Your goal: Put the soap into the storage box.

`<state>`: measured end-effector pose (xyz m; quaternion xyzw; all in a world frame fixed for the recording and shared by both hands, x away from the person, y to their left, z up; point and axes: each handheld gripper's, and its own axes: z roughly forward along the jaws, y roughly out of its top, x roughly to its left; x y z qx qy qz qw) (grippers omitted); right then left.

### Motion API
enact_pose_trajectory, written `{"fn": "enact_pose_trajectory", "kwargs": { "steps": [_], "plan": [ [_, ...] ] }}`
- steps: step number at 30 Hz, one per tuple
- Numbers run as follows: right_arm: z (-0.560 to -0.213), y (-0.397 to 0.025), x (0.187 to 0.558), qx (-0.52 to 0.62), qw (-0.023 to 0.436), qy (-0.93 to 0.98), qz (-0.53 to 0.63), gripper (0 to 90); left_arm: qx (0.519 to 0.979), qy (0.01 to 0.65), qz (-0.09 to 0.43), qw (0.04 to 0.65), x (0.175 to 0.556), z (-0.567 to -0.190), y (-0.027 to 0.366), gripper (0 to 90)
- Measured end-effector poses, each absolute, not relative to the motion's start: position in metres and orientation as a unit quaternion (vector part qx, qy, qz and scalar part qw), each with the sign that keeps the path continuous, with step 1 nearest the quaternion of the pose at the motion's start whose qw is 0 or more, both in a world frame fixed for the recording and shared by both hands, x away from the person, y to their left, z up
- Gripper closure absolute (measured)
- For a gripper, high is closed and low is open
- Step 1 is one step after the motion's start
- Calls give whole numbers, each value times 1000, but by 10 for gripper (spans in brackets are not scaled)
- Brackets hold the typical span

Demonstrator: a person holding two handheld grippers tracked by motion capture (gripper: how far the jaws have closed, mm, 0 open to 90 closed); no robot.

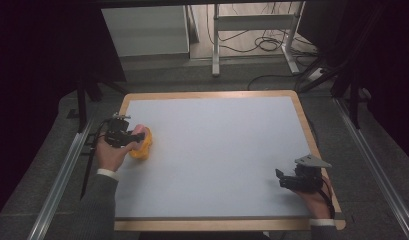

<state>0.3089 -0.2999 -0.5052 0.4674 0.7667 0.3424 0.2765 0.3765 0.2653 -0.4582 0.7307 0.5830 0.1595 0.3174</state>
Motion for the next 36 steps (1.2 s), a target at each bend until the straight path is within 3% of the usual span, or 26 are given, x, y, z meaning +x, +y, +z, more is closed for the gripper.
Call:
{"fn": "enact_pose_trajectory", "kwargs": {
  "steps": [24, 25, 30, 36],
  "plan": [
    [-506, -298, 309, 465, 275, 769, 341, 97, 735, 594, 150, 292, 385, -483, 262, 592],
    [-506, -298, 309, 465, 275, 770, 341, 97, 733, 591, 152, 300, 384, -481, 263, 579],
    [-506, -300, 309, 467, 275, 768, 342, 97, 732, 577, 172, 318, 376, -470, 264, 329],
    [-507, -305, 309, 473, 275, 763, 345, 97, 736, 551, 176, 350, 363, -457, 262, 253]
  ]
}}
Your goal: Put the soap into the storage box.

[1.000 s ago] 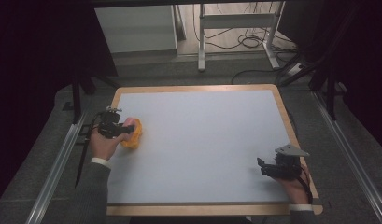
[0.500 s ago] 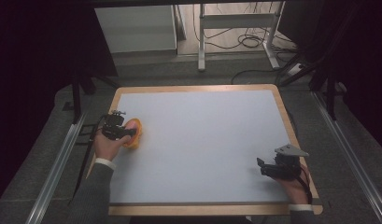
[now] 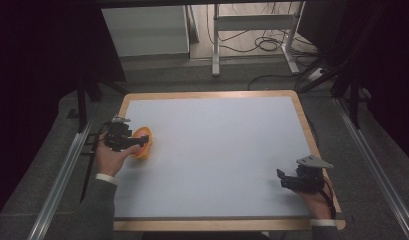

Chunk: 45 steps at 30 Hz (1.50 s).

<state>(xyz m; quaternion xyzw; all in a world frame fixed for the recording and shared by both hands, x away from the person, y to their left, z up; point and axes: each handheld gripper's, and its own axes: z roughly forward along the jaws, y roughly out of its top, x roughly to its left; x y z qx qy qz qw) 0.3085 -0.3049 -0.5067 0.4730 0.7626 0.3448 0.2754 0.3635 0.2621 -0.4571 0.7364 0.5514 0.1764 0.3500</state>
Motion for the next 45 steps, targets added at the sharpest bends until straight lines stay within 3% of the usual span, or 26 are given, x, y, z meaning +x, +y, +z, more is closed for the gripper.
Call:
{"fn": "enact_pose_trajectory", "kwargs": {
  "steps": [13, 24, 32, 45],
  "plan": [
    [-507, -308, 304, 476, 280, 759, 344, 98, 751, 498, 175, 397, 317, -447, 253, 250],
    [-505, -300, 303, 471, 284, 763, 340, 98, 752, 487, 156, 415, 277, -484, 244, 251],
    [-509, -293, 306, 462, 280, 772, 335, 98, 761, 486, 140, 405, 266, -507, 238, 253],
    [-509, -289, 306, 455, 280, 776, 335, 98, 772, 480, 128, 397, 263, -514, 232, 251]
  ]
}}
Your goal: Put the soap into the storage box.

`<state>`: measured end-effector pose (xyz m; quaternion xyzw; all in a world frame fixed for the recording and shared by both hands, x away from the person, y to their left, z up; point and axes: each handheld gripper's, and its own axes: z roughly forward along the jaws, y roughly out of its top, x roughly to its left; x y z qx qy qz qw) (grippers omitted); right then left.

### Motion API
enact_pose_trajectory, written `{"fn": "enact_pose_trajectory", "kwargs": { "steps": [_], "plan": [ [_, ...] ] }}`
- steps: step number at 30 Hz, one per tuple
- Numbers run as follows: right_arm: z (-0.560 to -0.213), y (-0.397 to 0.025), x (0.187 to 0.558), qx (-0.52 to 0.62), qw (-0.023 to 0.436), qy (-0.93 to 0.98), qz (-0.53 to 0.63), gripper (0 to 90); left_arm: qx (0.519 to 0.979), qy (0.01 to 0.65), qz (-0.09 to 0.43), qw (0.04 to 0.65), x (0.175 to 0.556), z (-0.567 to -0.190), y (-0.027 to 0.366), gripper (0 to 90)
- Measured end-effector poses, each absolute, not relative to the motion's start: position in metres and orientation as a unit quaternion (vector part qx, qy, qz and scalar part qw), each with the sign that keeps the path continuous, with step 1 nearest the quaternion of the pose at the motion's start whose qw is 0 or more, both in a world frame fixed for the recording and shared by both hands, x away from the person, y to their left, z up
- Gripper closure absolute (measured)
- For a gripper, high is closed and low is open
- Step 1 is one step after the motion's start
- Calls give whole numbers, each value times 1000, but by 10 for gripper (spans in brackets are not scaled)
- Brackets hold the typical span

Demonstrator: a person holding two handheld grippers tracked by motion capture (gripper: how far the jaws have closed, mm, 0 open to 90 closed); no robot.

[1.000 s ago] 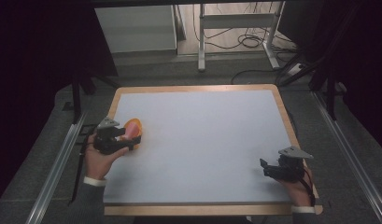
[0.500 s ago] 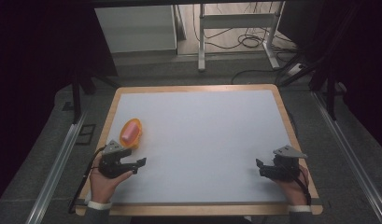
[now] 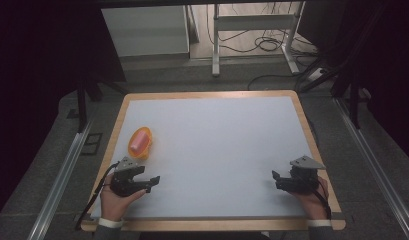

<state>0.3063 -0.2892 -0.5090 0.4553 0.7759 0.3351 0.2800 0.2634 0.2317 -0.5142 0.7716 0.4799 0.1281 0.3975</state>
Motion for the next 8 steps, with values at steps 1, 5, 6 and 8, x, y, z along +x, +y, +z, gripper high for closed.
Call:
{"fn": "enact_pose_trajectory", "kwargs": {
  "steps": [1, 5, 6, 8],
  "plan": [
    [-509, -289, 306, 456, 280, 776, 335, 98, 772, 478, 129, 399, 263, -514, 232, 251],
    [-509, -290, 306, 457, 281, 775, 335, 98, 772, 480, 127, 397, 263, -515, 232, 253],
    [-509, -290, 306, 456, 281, 774, 337, 98, 772, 480, 127, 397, 263, -514, 233, 253],
    [-508, -289, 306, 453, 282, 775, 339, 98, 771, 482, 127, 396, 264, -514, 233, 252]
  ]
}}
